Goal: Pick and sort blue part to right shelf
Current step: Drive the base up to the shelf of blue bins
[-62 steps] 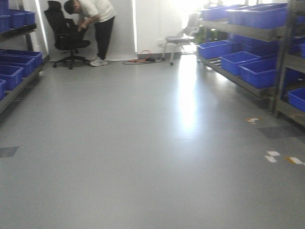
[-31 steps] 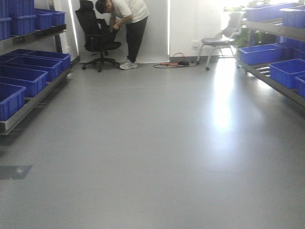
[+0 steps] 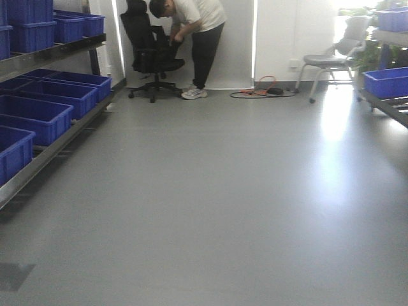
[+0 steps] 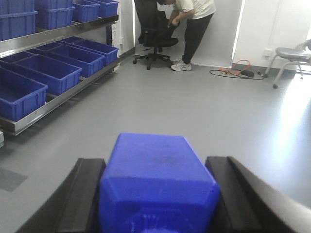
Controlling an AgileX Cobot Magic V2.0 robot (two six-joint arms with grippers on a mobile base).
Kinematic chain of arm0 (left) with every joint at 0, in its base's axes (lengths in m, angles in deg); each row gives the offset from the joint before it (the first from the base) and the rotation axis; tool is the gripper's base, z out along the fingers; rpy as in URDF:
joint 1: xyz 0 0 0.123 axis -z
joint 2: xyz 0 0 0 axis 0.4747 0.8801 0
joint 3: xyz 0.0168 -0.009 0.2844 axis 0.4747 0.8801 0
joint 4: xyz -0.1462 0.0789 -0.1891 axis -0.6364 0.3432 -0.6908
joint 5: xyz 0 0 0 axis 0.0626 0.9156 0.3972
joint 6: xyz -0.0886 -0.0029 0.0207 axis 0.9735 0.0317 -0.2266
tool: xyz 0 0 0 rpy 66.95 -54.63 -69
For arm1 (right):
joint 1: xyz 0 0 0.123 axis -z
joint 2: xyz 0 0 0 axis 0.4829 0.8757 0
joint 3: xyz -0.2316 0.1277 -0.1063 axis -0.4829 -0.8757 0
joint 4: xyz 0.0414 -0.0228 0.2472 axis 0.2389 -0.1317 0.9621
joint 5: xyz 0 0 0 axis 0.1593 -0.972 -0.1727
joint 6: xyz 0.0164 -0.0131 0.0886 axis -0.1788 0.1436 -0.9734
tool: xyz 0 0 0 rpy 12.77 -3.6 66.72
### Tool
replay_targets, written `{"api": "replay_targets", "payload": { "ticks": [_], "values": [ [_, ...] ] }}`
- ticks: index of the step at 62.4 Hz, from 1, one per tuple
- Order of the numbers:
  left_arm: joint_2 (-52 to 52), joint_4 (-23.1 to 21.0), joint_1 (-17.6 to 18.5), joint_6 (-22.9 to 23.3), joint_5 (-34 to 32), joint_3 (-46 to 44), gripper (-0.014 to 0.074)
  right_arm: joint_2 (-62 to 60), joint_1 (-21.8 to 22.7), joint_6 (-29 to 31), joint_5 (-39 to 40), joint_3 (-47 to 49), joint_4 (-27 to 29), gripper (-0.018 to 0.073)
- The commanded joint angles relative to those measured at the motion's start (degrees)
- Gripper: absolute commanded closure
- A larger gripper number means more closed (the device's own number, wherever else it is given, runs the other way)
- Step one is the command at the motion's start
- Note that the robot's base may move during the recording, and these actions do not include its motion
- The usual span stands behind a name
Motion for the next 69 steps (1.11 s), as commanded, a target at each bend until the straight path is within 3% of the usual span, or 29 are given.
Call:
{"api": "replay_targets", "payload": {
  "ticks": [1,69],
  "values": [
    [0.18,-0.05,0.05,0.11,-5.25,-1.42,0.0281,0.66,-0.15,0.3,5.4,1.53,-1.1,0.0273],
    [0.18,-0.05,0.05,0.11,-5.25,-1.42,0.0281,0.66,-0.15,0.3,5.41,1.53,-1.1,0.0273]
  ]
}}
